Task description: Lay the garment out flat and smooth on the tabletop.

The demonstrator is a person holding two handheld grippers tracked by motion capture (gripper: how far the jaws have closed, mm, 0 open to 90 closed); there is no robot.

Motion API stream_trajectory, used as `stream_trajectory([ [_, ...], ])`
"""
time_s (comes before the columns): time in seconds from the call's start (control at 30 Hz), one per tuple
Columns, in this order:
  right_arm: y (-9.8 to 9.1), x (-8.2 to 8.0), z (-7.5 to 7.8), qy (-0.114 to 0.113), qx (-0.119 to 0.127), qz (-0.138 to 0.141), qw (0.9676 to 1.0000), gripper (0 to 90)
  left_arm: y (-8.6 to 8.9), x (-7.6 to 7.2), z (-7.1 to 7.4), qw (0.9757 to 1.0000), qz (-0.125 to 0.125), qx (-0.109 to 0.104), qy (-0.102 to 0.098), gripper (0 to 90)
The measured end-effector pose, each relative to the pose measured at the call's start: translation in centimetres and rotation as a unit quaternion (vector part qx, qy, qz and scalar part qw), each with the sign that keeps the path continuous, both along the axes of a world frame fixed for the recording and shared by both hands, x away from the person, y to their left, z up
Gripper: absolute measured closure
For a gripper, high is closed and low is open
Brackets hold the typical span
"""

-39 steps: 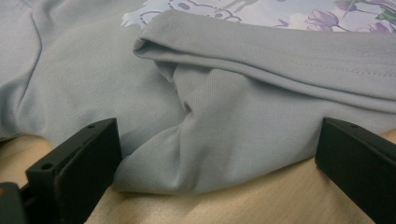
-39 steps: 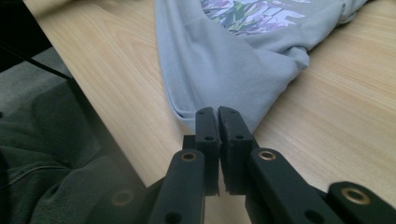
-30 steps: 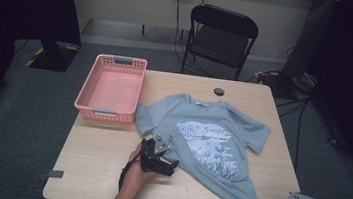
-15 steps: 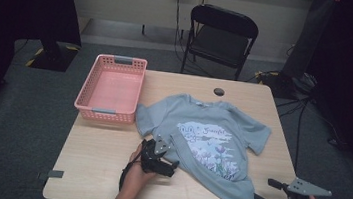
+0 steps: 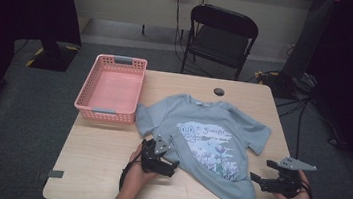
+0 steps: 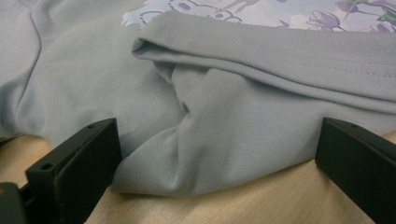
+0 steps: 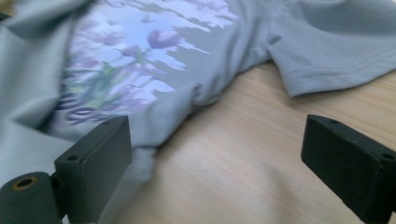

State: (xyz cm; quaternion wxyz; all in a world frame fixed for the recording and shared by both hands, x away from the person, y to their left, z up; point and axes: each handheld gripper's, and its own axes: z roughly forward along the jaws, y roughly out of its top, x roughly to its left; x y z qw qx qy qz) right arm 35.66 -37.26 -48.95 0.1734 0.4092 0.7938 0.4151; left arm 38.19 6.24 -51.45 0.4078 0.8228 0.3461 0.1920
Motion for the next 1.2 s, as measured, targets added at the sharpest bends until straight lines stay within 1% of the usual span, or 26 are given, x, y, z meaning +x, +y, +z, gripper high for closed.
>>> stream_trajectory([
  [0.03,0.0,0.4,-0.2,0.004,0.001,-0.001,1.0,7.1,0.0,0.0,0.0,1.0,0.0,0.0,0.0,0.0],
  [0.1,0.1,1.0,-0.5,0.008,-0.013,-0.007,0.9999,6.5,0.0,0.0,0.0,1.0,0.0,-0.001,0.001,0.0],
  [0.17,0.2,1.6,-0.7,0.014,-0.014,-0.006,0.9998,6.5,0.0,0.0,0.0,1.0,0.0,-0.001,0.001,0.0],
  [0.27,0.3,2.2,-0.9,0.018,-0.02,-0.01,0.9996,6.5,0.0,0.0,0.0,1.0,0.0,-0.001,0.001,0.0],
  [0.43,0.3,2.8,-1.2,0.025,-0.031,-0.014,0.9991,6.6,0.0,0.1,0.0,1.0,-0.001,-0.001,0.001,0.0],
  [0.47,0.3,2.7,-1.2,0.022,-0.033,-0.015,0.9991,6.7,0.0,0.1,0.0,1.0,-0.001,-0.001,0.001,0.0],
  [0.5,0.3,2.8,-1.3,0.023,-0.039,-0.014,0.9989,6.9,0.0,0.1,0.0,1.0,-0.001,-0.001,0.001,0.0],
  [0.53,0.4,2.8,-1.4,0.03,-0.05,-0.013,0.9982,6.6,0.0,0.1,0.0,1.0,-0.002,0.0,0.002,0.0],
  [0.57,0.5,2.8,-1.4,0.025,-0.062,-0.014,0.9976,6.5,0.0,0.1,0.0,1.0,-0.002,-0.001,0.001,0.0],
  [0.6,0.6,2.7,-1.4,0.024,-0.065,-0.015,0.9975,6.5,0.0,0.1,0.0,1.0,-0.002,-0.001,0.001,0.0],
  [1.2,0.5,2.7,-1.4,0.025,-0.063,-0.024,0.9974,6.3,0.0,0.1,0.0,1.0,-0.003,0.0,0.001,0.0],
])
